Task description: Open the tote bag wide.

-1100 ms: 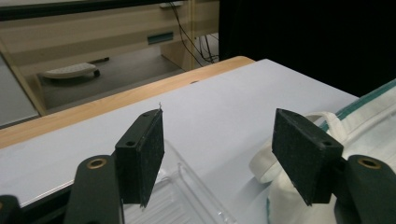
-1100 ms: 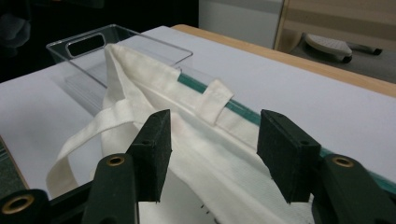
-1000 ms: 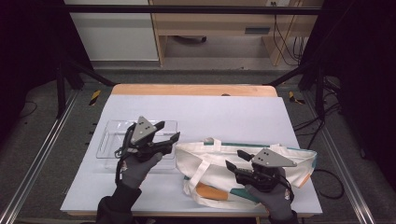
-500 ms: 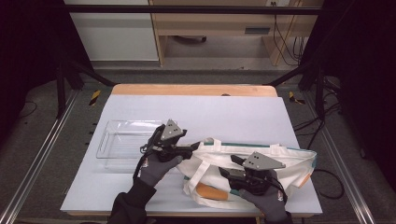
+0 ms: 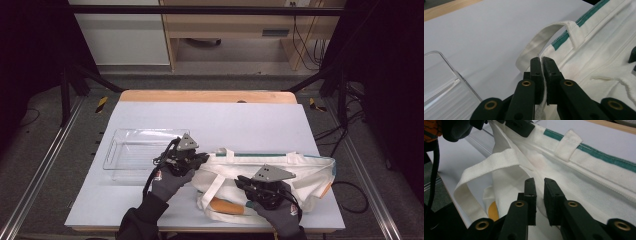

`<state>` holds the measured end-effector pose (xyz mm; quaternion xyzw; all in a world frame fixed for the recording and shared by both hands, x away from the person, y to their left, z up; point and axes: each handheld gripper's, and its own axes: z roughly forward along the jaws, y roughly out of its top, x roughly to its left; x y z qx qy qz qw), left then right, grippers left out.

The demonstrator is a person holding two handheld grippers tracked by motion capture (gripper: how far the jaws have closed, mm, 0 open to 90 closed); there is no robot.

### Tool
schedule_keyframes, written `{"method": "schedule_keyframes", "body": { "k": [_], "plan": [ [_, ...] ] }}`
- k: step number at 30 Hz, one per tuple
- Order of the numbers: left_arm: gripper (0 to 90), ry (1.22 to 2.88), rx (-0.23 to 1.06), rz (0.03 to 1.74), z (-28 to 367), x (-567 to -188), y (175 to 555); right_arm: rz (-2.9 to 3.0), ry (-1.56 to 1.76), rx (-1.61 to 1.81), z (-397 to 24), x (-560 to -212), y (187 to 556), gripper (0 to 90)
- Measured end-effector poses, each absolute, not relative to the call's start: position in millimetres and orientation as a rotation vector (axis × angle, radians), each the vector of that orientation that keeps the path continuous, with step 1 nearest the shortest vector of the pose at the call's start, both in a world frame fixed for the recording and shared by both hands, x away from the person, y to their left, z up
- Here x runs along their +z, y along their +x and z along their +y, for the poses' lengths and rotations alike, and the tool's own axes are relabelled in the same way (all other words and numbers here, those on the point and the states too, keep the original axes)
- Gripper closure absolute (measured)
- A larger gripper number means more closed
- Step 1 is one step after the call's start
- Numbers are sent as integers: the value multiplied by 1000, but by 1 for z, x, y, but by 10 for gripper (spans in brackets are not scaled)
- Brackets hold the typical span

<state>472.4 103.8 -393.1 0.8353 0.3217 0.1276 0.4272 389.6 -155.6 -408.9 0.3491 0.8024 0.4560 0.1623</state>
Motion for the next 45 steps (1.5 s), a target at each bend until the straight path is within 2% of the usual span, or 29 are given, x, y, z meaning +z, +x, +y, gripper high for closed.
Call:
{"method": "schedule_keyframes", "body": {
  "k": [4,10,18,24,27,32,36,39,45],
  "plan": [
    [877,2036,353,829,104,-390,471,2308,1002,1331,-159,-407,389,860],
    [880,1886,471,885,105,-384,469,2351,987,1380,-162,-405,381,886],
    [880,1783,561,933,99,-396,467,2381,1030,1411,-163,-425,373,881],
    [875,1786,525,969,97,-409,468,2394,1040,1384,-162,-437,372,869],
    [848,1780,508,957,100,-409,466,2395,1047,1386,-161,-439,373,827],
    [680,1752,511,942,112,-398,460,2354,1009,1437,-164,-425,369,691],
    [612,1717,510,925,124,-385,449,2238,992,1464,-178,-403,367,624],
    [588,1717,517,894,126,-376,438,2131,1023,1460,-195,-387,370,605],
    [600,1772,462,828,112,-375,419,1955,1088,1394,-229,-367,375,561]
  ]
}}
